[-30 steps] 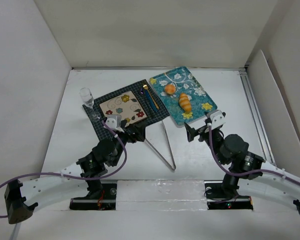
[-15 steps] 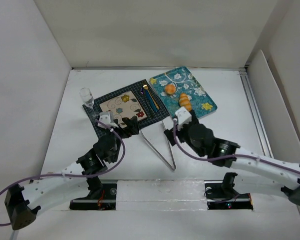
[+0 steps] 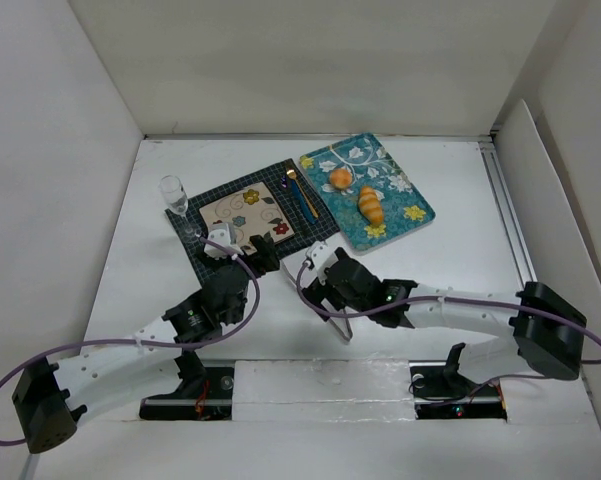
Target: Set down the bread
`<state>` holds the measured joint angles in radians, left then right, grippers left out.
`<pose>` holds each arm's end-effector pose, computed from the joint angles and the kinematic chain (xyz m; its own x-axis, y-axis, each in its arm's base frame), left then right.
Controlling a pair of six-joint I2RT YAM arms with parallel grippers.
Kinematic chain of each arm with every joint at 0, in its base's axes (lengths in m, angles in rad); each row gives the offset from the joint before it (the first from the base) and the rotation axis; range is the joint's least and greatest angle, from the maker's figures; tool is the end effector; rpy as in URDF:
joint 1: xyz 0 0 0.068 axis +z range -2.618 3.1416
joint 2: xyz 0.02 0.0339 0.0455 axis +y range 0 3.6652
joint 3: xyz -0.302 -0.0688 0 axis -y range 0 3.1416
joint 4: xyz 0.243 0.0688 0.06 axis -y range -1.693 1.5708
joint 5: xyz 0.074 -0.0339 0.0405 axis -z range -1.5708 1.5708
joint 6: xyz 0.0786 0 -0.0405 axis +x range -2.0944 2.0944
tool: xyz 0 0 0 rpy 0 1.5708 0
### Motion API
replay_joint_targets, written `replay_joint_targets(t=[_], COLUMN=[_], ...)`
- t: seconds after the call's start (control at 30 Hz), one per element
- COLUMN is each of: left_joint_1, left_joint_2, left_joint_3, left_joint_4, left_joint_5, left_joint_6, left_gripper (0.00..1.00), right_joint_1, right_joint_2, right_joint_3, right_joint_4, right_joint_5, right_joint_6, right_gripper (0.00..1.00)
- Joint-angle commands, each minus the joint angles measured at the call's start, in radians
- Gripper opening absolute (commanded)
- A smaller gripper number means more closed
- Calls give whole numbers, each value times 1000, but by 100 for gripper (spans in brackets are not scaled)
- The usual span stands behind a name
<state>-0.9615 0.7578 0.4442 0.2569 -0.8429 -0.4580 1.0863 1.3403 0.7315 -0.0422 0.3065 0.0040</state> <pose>0.1491 -0.1111 0.2960 -0.0817 -0.3969 -0.9142 0.0924 0.9103 -0.4035 0.1622 0.2572 0.2275 -0.2852 -0.5336 -0.7962 -0.7307 0.6586 -0.1797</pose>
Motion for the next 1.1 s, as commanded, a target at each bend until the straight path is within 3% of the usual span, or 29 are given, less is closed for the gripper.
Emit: replay_joint_targets(t=[0.0,0.17,1.07], left_joint_1=[4,4,4], left_joint_2=[-2,14,8], left_joint_3=[50,48,37], left_joint_4=[-11,-5,30], left_joint_5=[-33,-28,-7], left_joint_6=[-24,-21,18], left_gripper=[99,99,99], right_joint_1=[-2,-2,-11], right_joint_2=[32,62,122], right_joint_3=[-21,-70,-90], right_joint_4=[116,183,191], right_joint_5=[-70,-50,60], right_joint_6=[43,44,171], right_gripper=[100,100,100])
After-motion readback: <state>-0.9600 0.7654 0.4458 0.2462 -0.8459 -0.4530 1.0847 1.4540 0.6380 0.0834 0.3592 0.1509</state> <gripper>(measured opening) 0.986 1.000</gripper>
